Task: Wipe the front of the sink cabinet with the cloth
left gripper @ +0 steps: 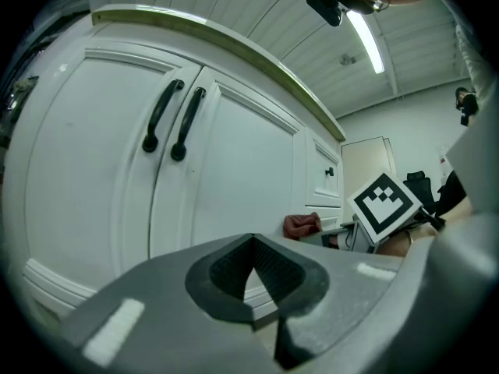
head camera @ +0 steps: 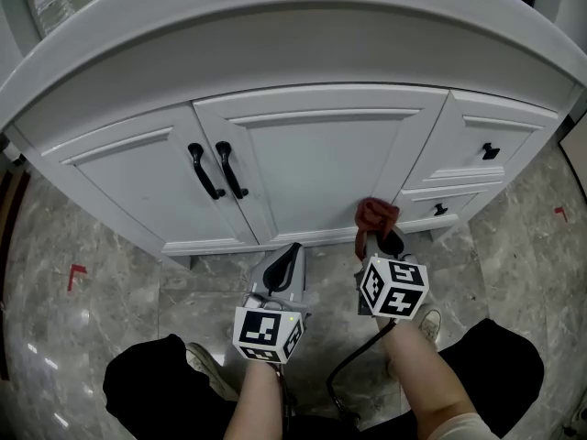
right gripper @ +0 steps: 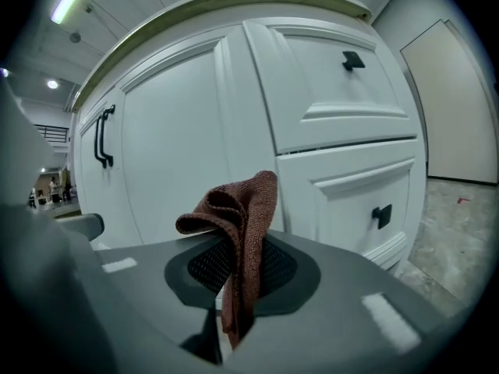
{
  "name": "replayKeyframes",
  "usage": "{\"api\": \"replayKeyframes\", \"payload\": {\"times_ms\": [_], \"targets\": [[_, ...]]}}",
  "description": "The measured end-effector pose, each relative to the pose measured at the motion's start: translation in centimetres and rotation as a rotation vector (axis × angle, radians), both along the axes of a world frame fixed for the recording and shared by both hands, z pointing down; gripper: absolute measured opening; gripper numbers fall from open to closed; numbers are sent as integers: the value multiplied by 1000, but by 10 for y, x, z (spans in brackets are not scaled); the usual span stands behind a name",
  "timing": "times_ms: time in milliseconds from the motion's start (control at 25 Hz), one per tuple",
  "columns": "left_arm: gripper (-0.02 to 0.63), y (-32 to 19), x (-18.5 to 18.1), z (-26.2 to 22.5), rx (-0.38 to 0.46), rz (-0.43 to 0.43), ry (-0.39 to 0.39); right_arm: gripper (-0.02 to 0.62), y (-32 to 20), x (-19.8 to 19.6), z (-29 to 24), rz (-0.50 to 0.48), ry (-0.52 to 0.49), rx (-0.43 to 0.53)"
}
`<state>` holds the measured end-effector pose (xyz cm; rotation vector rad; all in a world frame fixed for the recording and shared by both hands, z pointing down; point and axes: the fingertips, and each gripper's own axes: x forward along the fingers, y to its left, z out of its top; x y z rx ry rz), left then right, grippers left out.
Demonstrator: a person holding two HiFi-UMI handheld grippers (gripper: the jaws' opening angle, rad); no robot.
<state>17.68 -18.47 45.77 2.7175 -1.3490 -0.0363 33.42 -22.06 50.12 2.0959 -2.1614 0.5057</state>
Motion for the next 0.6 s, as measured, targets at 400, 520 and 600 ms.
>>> {"api": "replayKeyframes", "payload": {"times_ms": [400, 520, 600], "targets": [[0, -11, -91, 21, -24, -144, -26, 84, -14, -140, 55, -245, 17, -85], [0, -14, -112, 27, -30, -170, -59, 84, -16, -179, 70, -314, 23, -108], [0, -15, -124, 31, -37, -186, -67, 84, -19, -202, 77, -354, 17, -118]]}}
